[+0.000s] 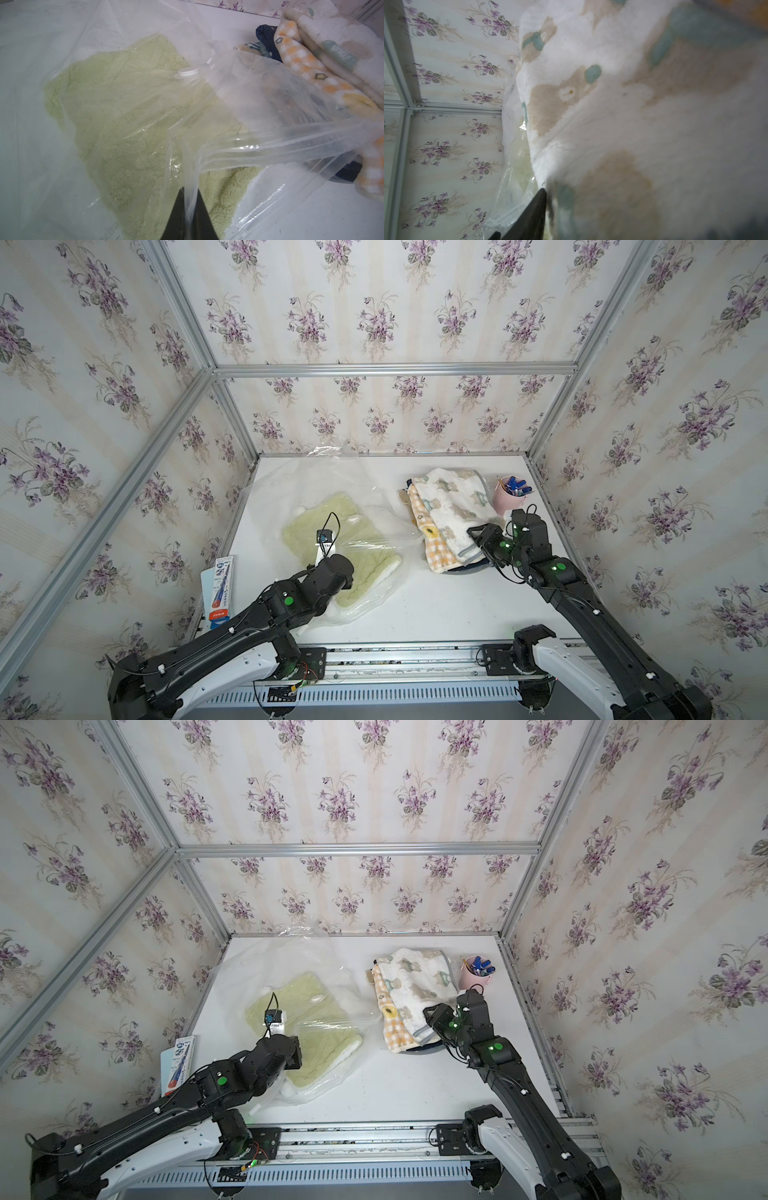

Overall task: Take the blanket out of the vacuum bag
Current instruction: Place the blanket at the center of the board, then adjust the blanket at the center of the board.

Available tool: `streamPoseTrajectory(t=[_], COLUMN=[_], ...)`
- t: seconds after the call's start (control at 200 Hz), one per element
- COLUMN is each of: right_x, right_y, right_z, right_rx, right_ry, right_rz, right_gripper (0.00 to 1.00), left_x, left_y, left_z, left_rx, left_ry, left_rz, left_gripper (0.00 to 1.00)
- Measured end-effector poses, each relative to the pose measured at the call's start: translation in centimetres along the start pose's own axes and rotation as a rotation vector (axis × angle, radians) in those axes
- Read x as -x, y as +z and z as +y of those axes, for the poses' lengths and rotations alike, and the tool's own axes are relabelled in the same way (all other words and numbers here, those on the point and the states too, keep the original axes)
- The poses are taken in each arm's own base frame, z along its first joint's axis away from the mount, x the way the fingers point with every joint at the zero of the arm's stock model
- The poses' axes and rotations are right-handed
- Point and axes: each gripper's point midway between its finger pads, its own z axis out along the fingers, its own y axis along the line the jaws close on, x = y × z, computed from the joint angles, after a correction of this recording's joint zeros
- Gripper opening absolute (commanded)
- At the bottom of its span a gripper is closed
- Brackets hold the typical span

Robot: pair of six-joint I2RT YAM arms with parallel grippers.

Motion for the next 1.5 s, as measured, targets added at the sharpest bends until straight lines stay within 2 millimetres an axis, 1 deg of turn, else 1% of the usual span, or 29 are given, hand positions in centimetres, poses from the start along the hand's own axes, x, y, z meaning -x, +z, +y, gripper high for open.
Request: streamPoseTrajectory(t=[0.16, 0.215, 0.31, 0.345, 0.445, 0.485, 0.544, 0.604, 0.674, 0.749, 0.794, 0.829, 0.854, 0.904, 1.014, 1.144, 1.224, 1.264, 1.354, 1.419, 1.504], right_x=[-0.2, -0.4, -0.6, -0.6, -0.6, -0.4, -0.3, -0.4, -1.5, -4.1, -5.9, -6.6, -6.8, -6.8, -6.4, -5.6, -5.1, -4.8, -4.2, -3.7, -3.1], right_y=[-1.4, -2.4, -4.6, -5.5, -7.6, -8.0, -8.1, -7.5, -6.0, -3.8, -2.3, -1.4, -0.9, 0.2, 1.8, 3.3, 3.9, 4.2, 4.6, 4.8, 4.9], right_z=[-0.9, -1.2, -0.8, -0.5, 0.7, 1.5, 2.5, 3.5, 4.8, 6.6, 7.2, 7.1, 6.8, 6.0, 4.4, 3.2, 2.6, 2.4, 1.5, 0.6, -0.4], right_rx=[-0.068, -0.084, -0.07, -0.06, -0.029, -0.01, 0.004, 0.011, -0.001, -0.03, -0.05, -0.082, -0.109, -0.164, -0.265, -0.348, -0.392, -0.41, -0.446, -0.468, -0.481], right_ry=[-0.067, -0.085, -0.122, -0.135, -0.177, -0.194, -0.223, -0.263, -0.336, -0.482, -0.557, -0.606, -0.621, -0.651, -0.71, -0.758, -0.777, -0.783, -0.787, -0.776, -0.766], right_rz=[0.001, -0.001, -0.016, -0.027, -0.036, -0.038, -0.022, 0.009, 0.07, 0.143, 0.189, 0.203, 0.203, 0.195, 0.179, 0.144, 0.125, 0.112, 0.09, 0.073, 0.065], right_gripper=[0.62, 0.63, 0.63, 0.61, 0.51, 0.46, 0.39, 0.29, 0.26, 0.25, 0.25, 0.28, 0.31, 0.38, 0.49, 0.53, 0.54, 0.5, 0.32, 0.26, 0.15], left_x=[-0.2, -0.2, -0.2, -0.1, 0.1, 0.2, 0.3, 0.5, 0.5, 0.4, 0.4, 0.3, 0.3, 0.3, 0.2, 0.0, -0.3, -0.4, -0.6, -0.6, -0.6], left_y=[0.0, 0.0, 0.1, 0.1, 0.2, 0.2, 0.2, 0.1, 0.1, 0.1, 0.2, 0.2, 0.1, 0.1, 0.1, 0.2, 0.2, 0.3, 0.4, 0.5, 0.6], left_z=[0.1, 0.2, 0.2, 0.1, 0.1, 0.0, -0.1, -0.2, -0.3, -0.3, -0.4, -0.4, -0.4, -0.4, -0.5, -0.4, -0.1, -0.1, 0.1, 0.1, 0.3], left_rx=[0.0, -0.001, -0.004, -0.005, -0.004, -0.003, -0.004, -0.005, -0.007, -0.011, -0.013, -0.013, -0.013, -0.015, -0.018, -0.015, -0.008, -0.005, 0.0, 0.004, 0.009], left_ry=[0.0, -0.002, -0.003, -0.003, -0.003, 0.003, 0.006, 0.008, 0.008, 0.004, 0.005, 0.007, 0.008, 0.008, 0.009, 0.013, 0.019, 0.022, 0.025, 0.029, 0.035], left_rz=[-0.001, -0.002, -0.007, -0.009, -0.014, -0.013, -0.013, -0.014, -0.012, -0.009, -0.006, -0.003, 0.0, 0.002, 0.007, 0.013, 0.02, 0.023, 0.027, 0.029, 0.03], left_gripper=[0.1, 0.1, 0.1, 0.1, 0.1, 0.1, 0.1, 0.1, 0.11, 0.12, 0.12, 0.12, 0.12, 0.12, 0.12, 0.12, 0.12, 0.13, 0.14, 0.14, 0.14])
